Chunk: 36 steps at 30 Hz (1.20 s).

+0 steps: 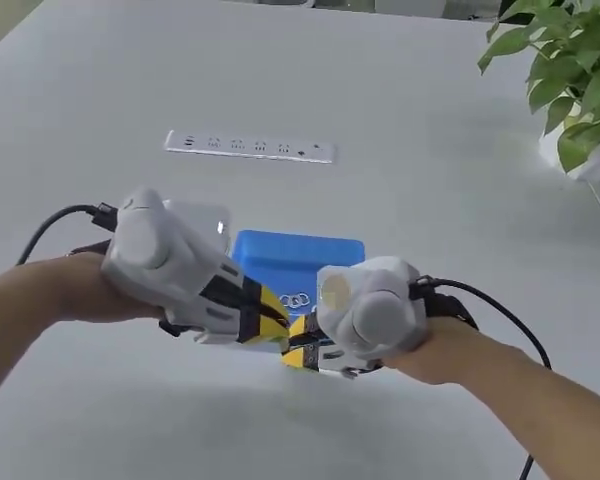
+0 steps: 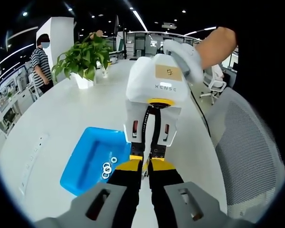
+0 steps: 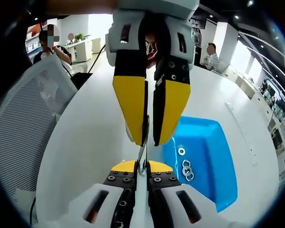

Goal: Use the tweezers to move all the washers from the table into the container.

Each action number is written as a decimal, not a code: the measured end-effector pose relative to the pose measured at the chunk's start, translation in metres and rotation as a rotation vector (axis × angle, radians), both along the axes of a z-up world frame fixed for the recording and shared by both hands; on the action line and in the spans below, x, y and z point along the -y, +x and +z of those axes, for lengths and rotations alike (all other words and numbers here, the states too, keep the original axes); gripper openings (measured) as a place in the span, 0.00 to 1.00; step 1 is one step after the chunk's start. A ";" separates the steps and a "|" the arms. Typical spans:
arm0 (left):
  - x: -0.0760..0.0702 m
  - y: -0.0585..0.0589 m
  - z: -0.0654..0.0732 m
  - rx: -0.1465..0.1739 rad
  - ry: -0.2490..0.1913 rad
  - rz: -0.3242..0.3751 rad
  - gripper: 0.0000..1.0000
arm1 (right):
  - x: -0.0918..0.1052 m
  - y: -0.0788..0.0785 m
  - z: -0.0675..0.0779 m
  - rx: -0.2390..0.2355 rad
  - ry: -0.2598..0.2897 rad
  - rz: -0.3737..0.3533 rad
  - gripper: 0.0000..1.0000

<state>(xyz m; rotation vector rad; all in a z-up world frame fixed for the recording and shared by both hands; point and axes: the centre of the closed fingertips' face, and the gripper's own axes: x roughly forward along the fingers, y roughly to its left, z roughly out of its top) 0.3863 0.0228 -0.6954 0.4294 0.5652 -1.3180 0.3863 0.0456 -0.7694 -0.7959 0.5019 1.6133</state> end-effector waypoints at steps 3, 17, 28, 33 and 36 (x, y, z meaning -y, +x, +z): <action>-0.003 -0.001 0.004 -0.003 -0.006 0.008 0.10 | 0.000 0.000 0.001 -0.001 0.000 -0.001 0.08; -0.016 -0.006 0.012 -0.037 -0.052 0.084 0.27 | 0.000 -0.006 0.025 -0.036 0.014 -0.006 0.08; -0.032 -0.015 0.020 -0.031 -0.074 0.159 0.50 | 0.002 -0.012 0.052 -0.052 0.027 -0.006 0.08; -0.040 -0.019 0.022 -0.020 -0.073 0.195 0.60 | 0.004 -0.013 0.064 -0.062 0.031 -0.006 0.08; -0.044 -0.020 0.022 -0.017 -0.067 0.217 0.68 | 0.005 -0.012 0.073 -0.071 0.040 -0.012 0.08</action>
